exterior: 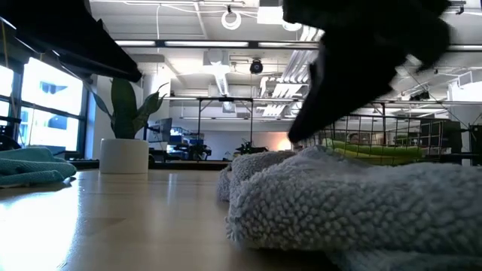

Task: Fold microfiber towels
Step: Fold the gray towel

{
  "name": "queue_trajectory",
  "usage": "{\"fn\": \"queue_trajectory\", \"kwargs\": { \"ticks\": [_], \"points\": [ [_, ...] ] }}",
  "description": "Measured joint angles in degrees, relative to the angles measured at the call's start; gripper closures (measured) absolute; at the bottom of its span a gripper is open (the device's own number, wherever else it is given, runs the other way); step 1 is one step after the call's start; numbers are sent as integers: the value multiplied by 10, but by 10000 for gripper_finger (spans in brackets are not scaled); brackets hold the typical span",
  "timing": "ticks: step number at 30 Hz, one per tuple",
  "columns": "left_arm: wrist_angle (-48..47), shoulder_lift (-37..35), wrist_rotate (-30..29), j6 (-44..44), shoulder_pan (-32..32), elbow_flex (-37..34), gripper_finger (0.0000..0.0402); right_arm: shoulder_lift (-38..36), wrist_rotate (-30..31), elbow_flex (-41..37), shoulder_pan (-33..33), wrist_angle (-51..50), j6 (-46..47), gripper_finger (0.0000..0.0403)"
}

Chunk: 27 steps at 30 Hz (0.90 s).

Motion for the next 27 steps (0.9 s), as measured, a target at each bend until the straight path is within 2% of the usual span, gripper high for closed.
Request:
{"fn": "queue_trajectory", "kwargs": {
  "ticks": [4,6,10,13,17,24,27],
  "points": [
    [1,0,0,-1,0,0,298,-30,16,31,-15,-25,58,210],
    [1,0,0,-1,0,0,298,-40,-47,48,-15,-23,81,210],
    [1,0,6,-1,-4,0,298,-46,-218,66,-2,-3,134,210],
    [5,5,7,-1,-8,0,298,-35,-265,65,23,-13,150,210],
    [11,17,3,-1,-15,0,298,-17,-263,64,53,-48,138,210],
    [32,44,7,0,-15,0,298,26,-162,64,72,-44,16,210],
    [55,47,8,19,-13,0,298,48,-157,64,56,-38,4,210]
  ]
}}
